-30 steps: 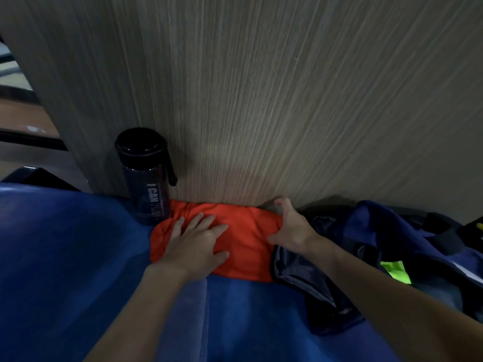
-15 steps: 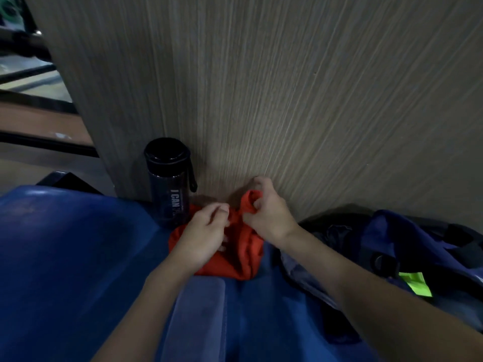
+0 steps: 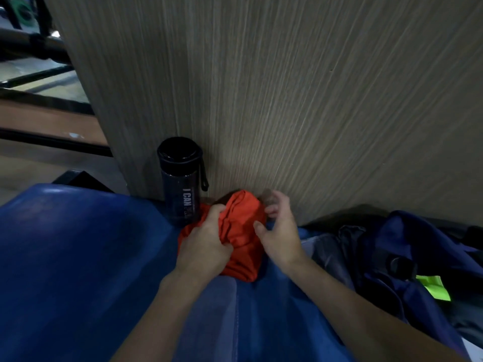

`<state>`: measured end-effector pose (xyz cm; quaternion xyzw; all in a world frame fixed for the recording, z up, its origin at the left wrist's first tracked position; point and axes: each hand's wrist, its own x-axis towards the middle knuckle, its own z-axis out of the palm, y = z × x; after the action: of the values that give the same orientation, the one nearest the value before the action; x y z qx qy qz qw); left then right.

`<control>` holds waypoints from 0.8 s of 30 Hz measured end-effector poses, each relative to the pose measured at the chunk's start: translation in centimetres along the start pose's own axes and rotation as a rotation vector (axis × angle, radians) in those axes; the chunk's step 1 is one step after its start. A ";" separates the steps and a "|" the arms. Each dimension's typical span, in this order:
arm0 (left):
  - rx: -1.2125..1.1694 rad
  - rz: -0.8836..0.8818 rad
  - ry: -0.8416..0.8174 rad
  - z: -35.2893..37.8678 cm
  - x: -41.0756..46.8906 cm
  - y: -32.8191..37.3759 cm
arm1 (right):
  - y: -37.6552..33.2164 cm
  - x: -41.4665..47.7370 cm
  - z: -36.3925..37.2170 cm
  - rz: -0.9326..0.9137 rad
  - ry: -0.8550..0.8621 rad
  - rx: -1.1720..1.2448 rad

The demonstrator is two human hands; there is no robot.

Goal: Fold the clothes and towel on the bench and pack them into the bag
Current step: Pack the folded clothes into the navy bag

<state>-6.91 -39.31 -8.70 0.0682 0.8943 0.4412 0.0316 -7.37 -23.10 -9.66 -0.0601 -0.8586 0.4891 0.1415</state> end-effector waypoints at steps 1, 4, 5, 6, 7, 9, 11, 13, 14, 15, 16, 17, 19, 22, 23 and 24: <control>0.135 0.000 0.015 -0.2 -0.3 0.3 | 0.3 0.1 -0.1 0.042 -0.004 0.012; 0.156 -0.032 -0.003 -0.2 -0.5 0.1 | 0.5 0.3 0.2 0.238 -0.098 0.186; 0.074 -0.014 -0.013 -0.3 -0.6 0.0 | 0.3 0.3 0.3 0.299 -0.094 0.239; 0.007 0.012 -0.018 -0.4 -0.7 -0.2 | 0.2 0.4 0.6 0.341 -0.068 0.295; -0.039 0.027 -0.023 -0.6 -0.8 -0.3 | 0.1 0.5 0.8 0.370 -0.044 0.347; -0.122 0.017 -0.013 -1.0 -0.7 -0.8 | 0.0 0.8 1.2 0.425 -0.031 0.423; -0.196 0.008 -0.013 -1.2 -0.6 -1.3 | -0.3 1.1 1.5 0.453 -0.042 0.474; -0.262 0.005 -0.051 -1.4 -0.6 -1.6 | -0.3 1.4 1.4 0.483 -0.040 0.507; -0.284 0.010 -0.072 -1.3 -0.5 -1.7 | -0.2 1.5 1.2 0.499 -0.036 0.532; -0.312 0.022 -0.091 -1.2 -0.4 -1.8 | -0.1 1.6 0.9 0.516 -0.033 0.564; -0.338 0.030 -0.114 -1.0 -0.3 -1.8 | 0.0 1.7 0.5 0.534 -0.032 0.606; -0.352 0.035 -0.136 -0.9 -0.2 -1.7 | 0.0 1.6 0.2 0.546 -0.040 0.641; -0.346 0.037 -0.165 -0.6 -0.1 -1.6 | -0.1 1.4 -0.2 0.568 -0.061 0.661; -0.302 0.049 -0.149 -0.4 -0.2 -1.3 | 0.0 0.9 0.0 0.556 -0.058 0.622; -0.279 0.060 -0.122 -0.4 -0.3 -0.9 | 0.0 0.7 0.1 0.536 -0.049 0.604; -0.261 0.060 -0.088 -0.4 -0.3 -0.7 | -0.1 0.6 0.3 0.515 -0.037 0.586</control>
<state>-6.72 -40.08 -8.98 0.1093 0.8246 0.5511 0.0664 -8.05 -23.27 -9.63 -0.2220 -0.6416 0.7342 0.0095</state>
